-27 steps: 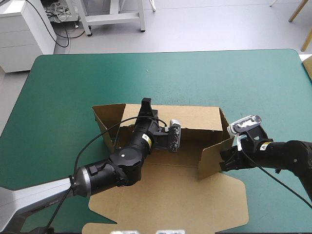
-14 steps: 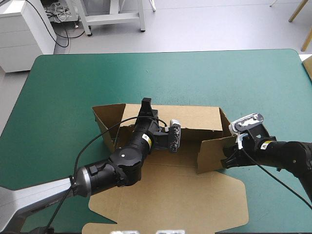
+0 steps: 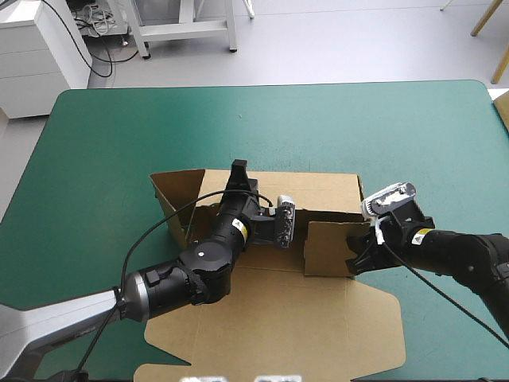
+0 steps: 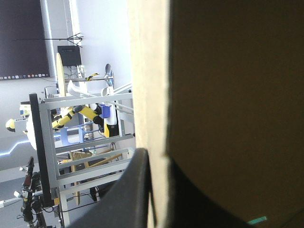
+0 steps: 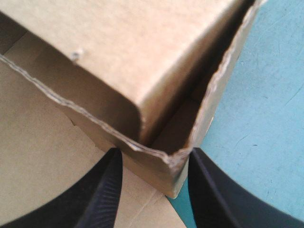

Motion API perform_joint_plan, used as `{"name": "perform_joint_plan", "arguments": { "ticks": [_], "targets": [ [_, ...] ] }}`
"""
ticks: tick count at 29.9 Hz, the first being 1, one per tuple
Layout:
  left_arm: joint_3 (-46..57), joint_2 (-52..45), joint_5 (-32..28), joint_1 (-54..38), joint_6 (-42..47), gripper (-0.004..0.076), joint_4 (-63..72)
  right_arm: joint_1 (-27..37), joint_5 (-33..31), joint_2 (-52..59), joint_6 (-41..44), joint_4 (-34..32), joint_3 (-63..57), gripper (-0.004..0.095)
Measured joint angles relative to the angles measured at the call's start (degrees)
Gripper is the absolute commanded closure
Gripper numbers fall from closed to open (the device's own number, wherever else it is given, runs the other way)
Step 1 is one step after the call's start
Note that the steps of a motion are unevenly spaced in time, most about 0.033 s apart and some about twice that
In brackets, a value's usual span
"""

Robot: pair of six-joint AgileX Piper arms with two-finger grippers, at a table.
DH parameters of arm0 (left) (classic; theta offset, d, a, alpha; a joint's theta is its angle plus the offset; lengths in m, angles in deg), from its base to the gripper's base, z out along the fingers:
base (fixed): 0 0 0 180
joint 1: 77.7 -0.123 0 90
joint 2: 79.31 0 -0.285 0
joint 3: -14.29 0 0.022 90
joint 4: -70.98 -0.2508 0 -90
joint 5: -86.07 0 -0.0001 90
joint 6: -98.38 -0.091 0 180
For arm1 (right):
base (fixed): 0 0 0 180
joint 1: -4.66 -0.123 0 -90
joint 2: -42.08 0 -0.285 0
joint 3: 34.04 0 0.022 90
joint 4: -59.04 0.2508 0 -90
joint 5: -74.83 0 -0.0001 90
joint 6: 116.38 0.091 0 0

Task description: Fold the box

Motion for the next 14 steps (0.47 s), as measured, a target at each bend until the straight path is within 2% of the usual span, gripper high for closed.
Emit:
{"name": "perform_joint_plan", "arguments": {
  "ticks": [6,11,14],
  "targets": [
    [0.00,0.00,0.00,0.00,0.17,0.0731,-0.01,-4.38,2.94,-0.31,11.94,-9.27,0.00,0.0506],
    [0.00,0.00,0.00,0.00,0.22,0.0731,-0.06,-6.57,5.34,-2.70,15.76,-10.80,0.00,0.0514],
    [0.00,0.00,-0.05,0.00,0.37,0.0731,-0.06,-8.21,6.55,-4.74,18.12,-12.33,0.00,0.0559]
  ]
}}
